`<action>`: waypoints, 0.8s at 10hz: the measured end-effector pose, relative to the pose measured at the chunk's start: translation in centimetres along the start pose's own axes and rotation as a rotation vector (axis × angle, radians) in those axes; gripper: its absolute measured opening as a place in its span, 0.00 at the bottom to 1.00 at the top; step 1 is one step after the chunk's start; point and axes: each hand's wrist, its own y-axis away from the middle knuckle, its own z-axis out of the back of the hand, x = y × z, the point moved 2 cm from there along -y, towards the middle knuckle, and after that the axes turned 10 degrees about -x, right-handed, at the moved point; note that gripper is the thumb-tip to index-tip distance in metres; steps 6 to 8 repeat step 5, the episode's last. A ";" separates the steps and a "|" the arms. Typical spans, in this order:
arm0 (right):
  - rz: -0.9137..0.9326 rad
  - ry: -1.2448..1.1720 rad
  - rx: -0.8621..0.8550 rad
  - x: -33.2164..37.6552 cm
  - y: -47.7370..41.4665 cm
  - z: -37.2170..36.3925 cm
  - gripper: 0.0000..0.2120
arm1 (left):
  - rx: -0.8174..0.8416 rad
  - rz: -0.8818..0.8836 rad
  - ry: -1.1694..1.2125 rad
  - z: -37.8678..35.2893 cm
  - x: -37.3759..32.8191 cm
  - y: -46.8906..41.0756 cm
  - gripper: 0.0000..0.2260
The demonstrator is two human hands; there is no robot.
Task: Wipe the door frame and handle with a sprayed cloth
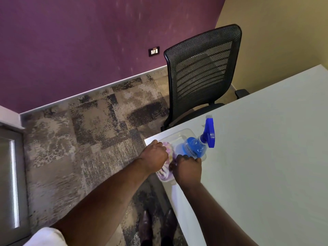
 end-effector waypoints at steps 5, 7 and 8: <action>-0.029 -0.374 -0.155 1.1 2.2 2.9 0.21 | -0.354 0.315 0.351 2.0 1.3 4.4 0.25; -0.029 -0.374 -0.155 1.1 2.2 2.9 0.21 | -0.354 0.315 0.351 2.0 1.3 4.4 0.25; -0.029 -0.374 -0.155 1.1 2.2 2.9 0.21 | -0.354 0.315 0.351 2.0 1.3 4.4 0.25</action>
